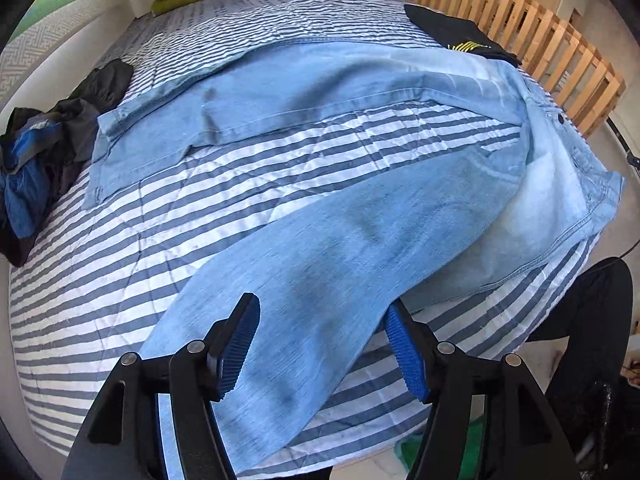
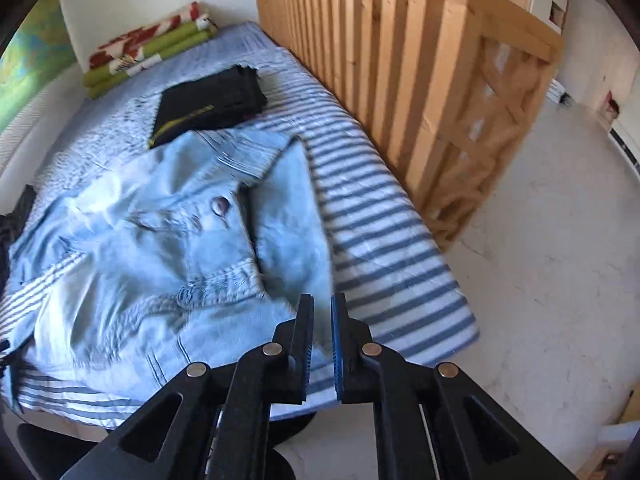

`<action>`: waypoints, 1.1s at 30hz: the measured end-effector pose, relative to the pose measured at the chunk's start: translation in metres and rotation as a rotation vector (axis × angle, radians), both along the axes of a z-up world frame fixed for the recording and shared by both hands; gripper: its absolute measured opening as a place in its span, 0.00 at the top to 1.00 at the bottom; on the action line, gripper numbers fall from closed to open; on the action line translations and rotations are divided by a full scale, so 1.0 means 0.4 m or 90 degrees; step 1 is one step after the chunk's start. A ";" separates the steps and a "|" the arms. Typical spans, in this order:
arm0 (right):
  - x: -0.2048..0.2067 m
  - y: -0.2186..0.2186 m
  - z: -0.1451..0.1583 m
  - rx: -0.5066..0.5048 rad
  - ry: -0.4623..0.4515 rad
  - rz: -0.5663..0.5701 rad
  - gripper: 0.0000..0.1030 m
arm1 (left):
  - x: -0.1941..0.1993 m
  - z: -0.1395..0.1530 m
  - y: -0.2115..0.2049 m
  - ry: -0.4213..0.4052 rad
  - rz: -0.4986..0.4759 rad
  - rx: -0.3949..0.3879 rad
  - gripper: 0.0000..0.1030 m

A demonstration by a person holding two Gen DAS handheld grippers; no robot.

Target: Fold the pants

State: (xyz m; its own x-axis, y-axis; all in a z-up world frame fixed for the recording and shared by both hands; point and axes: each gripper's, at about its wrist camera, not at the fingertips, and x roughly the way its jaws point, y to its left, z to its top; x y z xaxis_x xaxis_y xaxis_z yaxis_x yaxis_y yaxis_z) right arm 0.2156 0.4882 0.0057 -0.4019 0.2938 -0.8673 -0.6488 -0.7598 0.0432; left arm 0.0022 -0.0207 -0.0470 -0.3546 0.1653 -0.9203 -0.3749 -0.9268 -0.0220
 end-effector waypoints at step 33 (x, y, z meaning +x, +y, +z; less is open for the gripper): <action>-0.834 -1.227 -0.141 -0.063 0.037 0.623 0.78 | 0.126 -0.046 -0.516 0.075 0.241 -0.124 0.35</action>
